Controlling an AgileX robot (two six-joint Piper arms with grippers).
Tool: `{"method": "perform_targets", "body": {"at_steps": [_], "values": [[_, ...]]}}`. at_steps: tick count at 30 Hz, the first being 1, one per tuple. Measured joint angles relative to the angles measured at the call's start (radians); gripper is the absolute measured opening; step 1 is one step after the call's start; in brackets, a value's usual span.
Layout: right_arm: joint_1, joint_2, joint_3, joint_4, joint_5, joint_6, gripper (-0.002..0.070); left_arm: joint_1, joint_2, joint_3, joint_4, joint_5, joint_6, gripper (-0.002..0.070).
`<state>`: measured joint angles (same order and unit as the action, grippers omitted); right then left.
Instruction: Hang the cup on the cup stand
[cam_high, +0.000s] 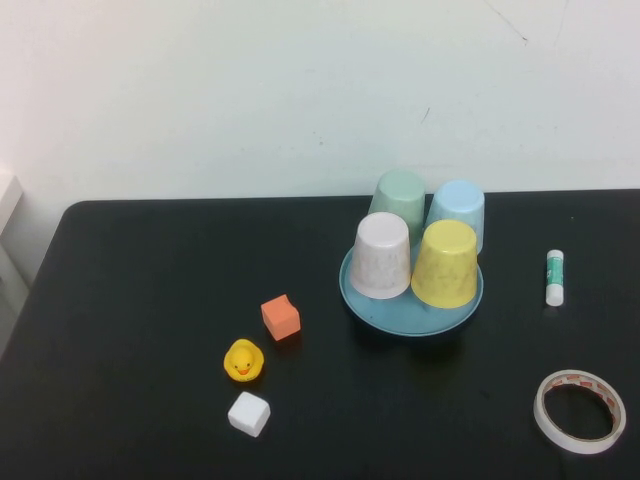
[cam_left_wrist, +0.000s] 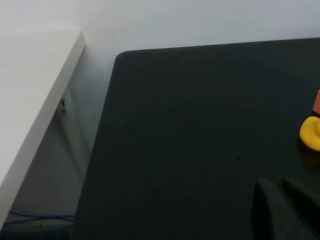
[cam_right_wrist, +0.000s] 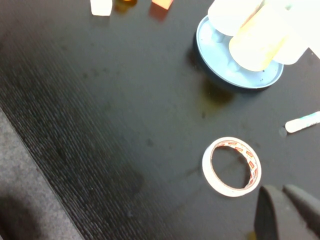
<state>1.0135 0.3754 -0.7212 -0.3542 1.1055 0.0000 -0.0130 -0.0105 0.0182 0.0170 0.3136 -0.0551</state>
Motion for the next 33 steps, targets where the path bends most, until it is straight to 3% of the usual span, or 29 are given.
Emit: {"method": "perform_targets", "body": {"at_steps": [11,33], "values": [[0.0,0.0,0.0,0.0,0.0,0.0,-0.0001,0.0,-0.002,-0.002,-0.002,0.004,0.111,0.0],[0.0,0.0,0.0,0.0,0.0,0.0,-0.0001,0.0,-0.002,-0.002,-0.002,0.004,0.112,0.0]]}}
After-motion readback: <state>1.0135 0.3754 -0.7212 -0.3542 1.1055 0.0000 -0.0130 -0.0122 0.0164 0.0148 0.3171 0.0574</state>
